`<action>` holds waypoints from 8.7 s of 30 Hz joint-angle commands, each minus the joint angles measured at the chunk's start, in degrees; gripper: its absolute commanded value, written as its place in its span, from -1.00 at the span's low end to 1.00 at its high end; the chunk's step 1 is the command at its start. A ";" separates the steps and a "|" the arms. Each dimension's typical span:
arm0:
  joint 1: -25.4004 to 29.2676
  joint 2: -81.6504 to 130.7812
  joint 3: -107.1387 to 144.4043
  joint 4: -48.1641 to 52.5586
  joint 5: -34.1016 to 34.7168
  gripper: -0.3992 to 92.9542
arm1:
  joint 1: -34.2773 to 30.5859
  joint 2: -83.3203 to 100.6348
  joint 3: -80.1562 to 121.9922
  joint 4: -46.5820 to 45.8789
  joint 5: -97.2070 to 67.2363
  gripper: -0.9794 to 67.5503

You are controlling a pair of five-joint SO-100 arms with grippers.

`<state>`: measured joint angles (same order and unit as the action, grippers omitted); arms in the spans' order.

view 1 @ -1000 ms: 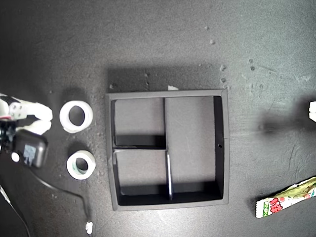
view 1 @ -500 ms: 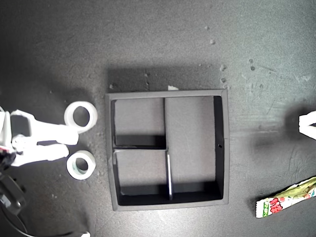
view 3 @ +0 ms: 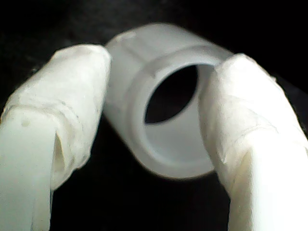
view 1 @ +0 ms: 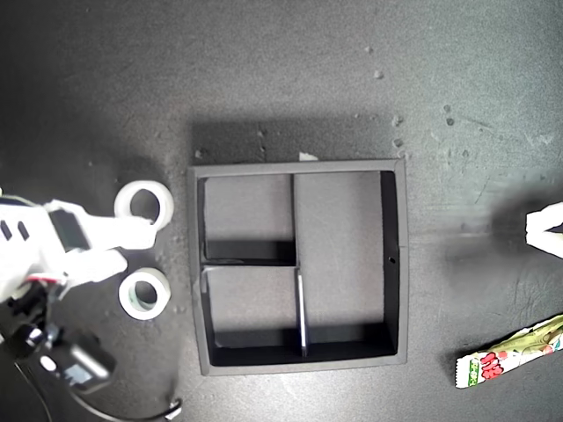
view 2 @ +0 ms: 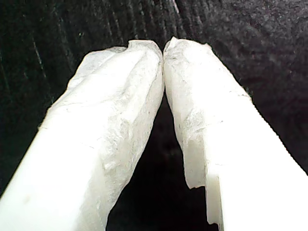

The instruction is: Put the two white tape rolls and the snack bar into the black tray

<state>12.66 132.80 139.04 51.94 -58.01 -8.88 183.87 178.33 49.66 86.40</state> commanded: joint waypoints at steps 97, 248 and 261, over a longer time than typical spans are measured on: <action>-2.90 -17.93 -53.17 25.84 5.63 -0.85 | -36.91 -67.41 -37.09 -9.14 32.78 -0.83; 11.51 -59.68 -86.48 36.39 -2.11 -0.99 | 6.86 -65.39 -51.59 6.68 -12.92 -0.98; 3.78 -5.27 -16.70 13.45 -10.81 -0.99 | 4.92 -63.90 -42.71 2.64 -8.00 -0.98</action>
<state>17.84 114.70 106.70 71.63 -66.53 -3.69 117.25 133.95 54.93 77.26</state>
